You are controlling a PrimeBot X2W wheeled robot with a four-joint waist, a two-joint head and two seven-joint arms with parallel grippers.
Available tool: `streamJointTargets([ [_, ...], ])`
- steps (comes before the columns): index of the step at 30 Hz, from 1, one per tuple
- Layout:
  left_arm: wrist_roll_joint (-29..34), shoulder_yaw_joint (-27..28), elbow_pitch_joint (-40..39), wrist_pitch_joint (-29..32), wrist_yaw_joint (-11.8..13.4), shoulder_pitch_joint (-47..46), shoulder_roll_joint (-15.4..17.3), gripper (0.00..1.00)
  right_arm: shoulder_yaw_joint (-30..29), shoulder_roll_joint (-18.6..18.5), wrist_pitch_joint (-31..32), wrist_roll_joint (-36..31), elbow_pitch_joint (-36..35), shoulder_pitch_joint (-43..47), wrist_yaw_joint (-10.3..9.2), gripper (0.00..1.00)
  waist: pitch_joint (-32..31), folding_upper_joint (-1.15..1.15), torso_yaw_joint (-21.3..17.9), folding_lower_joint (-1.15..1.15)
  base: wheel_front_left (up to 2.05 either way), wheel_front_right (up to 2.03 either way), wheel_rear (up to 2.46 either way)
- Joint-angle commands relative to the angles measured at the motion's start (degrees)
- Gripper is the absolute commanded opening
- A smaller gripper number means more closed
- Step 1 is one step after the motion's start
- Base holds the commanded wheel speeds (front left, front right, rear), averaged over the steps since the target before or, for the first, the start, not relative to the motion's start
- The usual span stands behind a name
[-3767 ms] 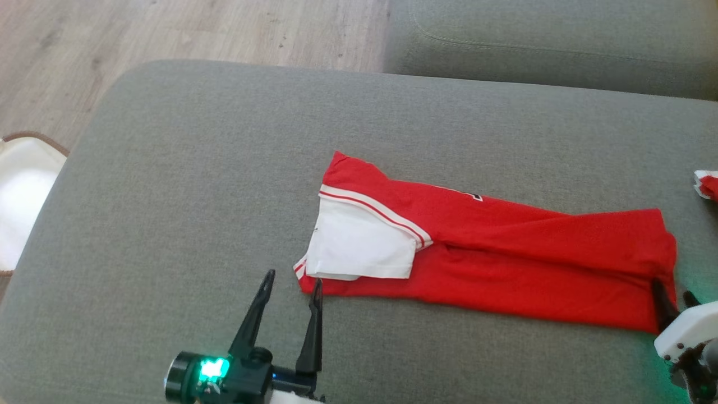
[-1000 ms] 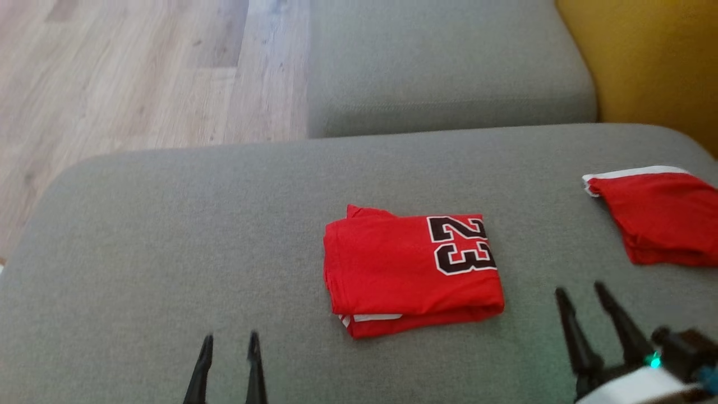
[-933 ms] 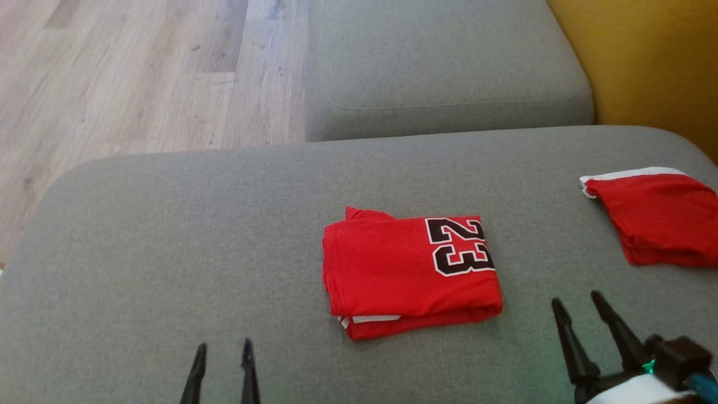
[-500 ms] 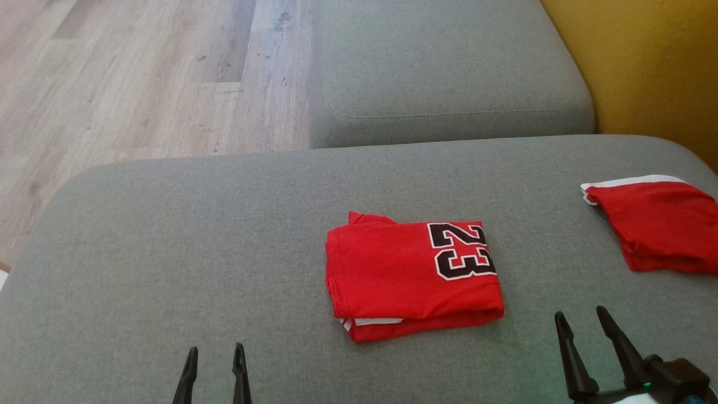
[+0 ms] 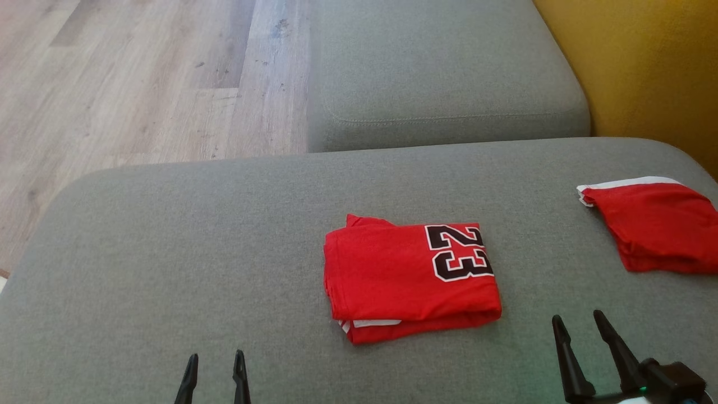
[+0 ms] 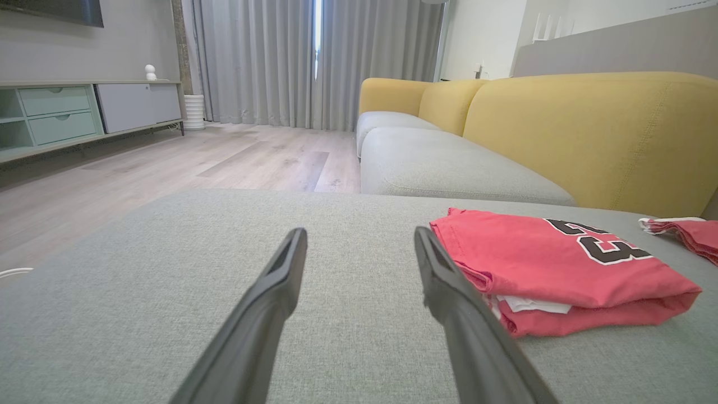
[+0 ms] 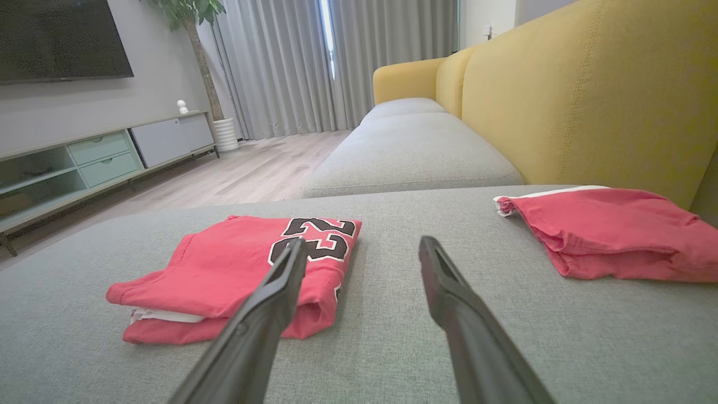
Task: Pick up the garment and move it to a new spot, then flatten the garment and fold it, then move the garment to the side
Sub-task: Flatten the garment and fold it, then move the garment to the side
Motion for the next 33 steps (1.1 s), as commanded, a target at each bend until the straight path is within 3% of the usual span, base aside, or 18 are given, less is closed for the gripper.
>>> streamJointTargets([
  [1, 0.0, 2.2, -1.8, -0.5, 0.2, -2.0, -0.6, 1.0, 0.9, -0.6, -0.8, -0.2, -1.3, -1.7, 0.22, 1.0, -0.1, 0.0, -0.1, 0.0, 0.0, 0.0, 0.0],
  [20, 0.0, 1.8, -2.3, -0.5, 1.8, -2.1, -0.6, 1.0, 0.9, -0.8, -0.8, -0.4, 0.5, -2.1, 0.22, 1.0, 0.3, 0.0, 0.0, 0.0, 0.0, 0.0, 0.0],
  [33, 0.0, -0.7, -2.4, -0.5, 1.9, -4.0, -0.6, 1.0, 3.3, -1.8, -0.8, 1.9, 9.6, -9.7, 0.22, 1.0, 4.4, 0.0, 1.8, 0.0, 0.0, 0.0, 0.0],
])
